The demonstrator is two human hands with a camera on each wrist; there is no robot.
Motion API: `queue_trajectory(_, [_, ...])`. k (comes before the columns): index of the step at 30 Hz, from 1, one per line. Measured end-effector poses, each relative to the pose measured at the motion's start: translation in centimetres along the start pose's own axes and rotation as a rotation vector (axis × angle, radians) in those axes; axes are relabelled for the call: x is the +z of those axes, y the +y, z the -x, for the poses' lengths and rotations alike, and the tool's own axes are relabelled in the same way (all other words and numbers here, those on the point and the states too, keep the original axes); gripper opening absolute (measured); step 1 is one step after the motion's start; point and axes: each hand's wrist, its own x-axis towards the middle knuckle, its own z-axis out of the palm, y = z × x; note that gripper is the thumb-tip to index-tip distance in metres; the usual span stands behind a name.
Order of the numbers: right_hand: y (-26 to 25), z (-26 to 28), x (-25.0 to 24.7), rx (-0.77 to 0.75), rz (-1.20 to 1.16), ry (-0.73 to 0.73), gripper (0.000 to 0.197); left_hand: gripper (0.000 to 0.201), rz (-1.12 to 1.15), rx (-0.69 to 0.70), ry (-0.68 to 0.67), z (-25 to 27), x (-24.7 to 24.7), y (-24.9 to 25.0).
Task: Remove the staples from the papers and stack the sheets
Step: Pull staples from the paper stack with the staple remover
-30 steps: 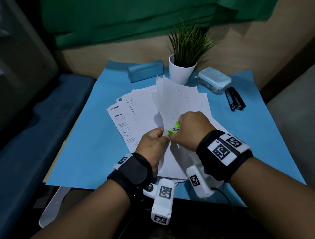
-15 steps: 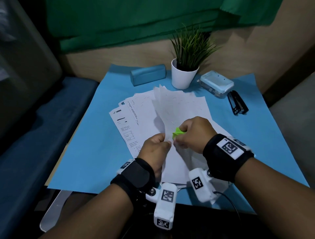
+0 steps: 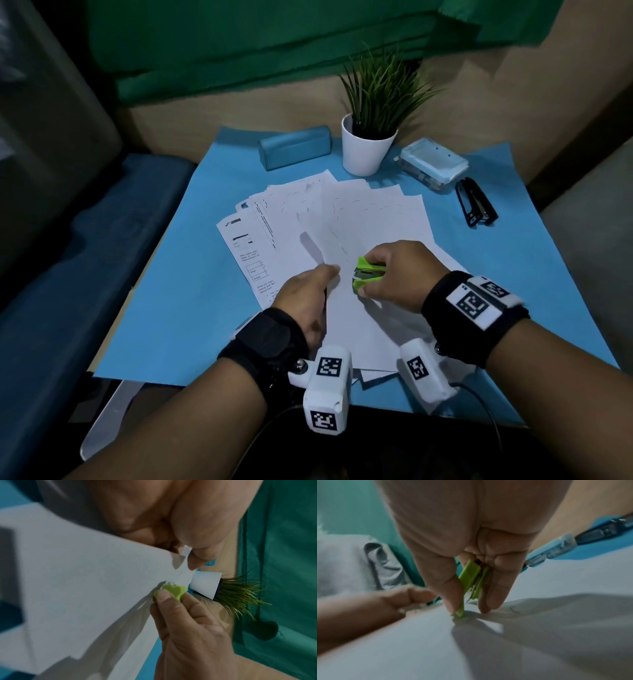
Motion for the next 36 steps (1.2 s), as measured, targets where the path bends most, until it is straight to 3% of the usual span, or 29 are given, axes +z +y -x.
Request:
queue_trajectory(4, [0.1, -0.1, 0.4, -0.064, 0.035, -0.002, 0.031, 0.038, -0.177, 0.045, 0.058, -0.9, 0.4, 1.2])
queue_trajectory(6, [0.3, -0.3, 0.3, -0.075, 0.041, 0.001, 0.032, 0.027, -0.234, 0.069, 0.073, -1.2, 0.4, 1.5])
queue_trajectory(8, [0.3, -0.5, 0.1, -0.084, 0.056, 0.005, 0.032, 0.021, -0.195, 0.075, 0.092, -1.3, 0.1, 1.6])
queue_trajectory(15, [-1.3, -0.6, -0.1, -0.156, 0.169, 0.039, 0.035, 0.051, 0.090, 0.039, 0.016, -1.6, -0.2, -0.3])
queue_trajectory(19, [-2.2, -0.3, 0.0, -0.174, 0.285, 0.031, 0.038, 0.053, 0.166, 0.012, 0.041, -2.3, 0.0, -1.1])
queue_trajectory(23, [-2.5, -0.2, -0.1, -0.169, 0.360, 0.033, 0.042, 0.054, 0.177, 0.022, 0.015, -2.5, -0.1, -1.5])
queue_trajectory(31, [-3.2, -0.7, 0.1, -0.158, 0.451, 0.023, 0.026, 0.059, 0.121, 0.127, -0.076, -2.1, 0.0, -2.0])
queue_trajectory(36, [-3.4, -1.1, 0.1, -0.142, 0.435, 0.008, 0.027, 0.058, 0.116, 0.150, -0.077, -2.0, 0.1, -2.0])
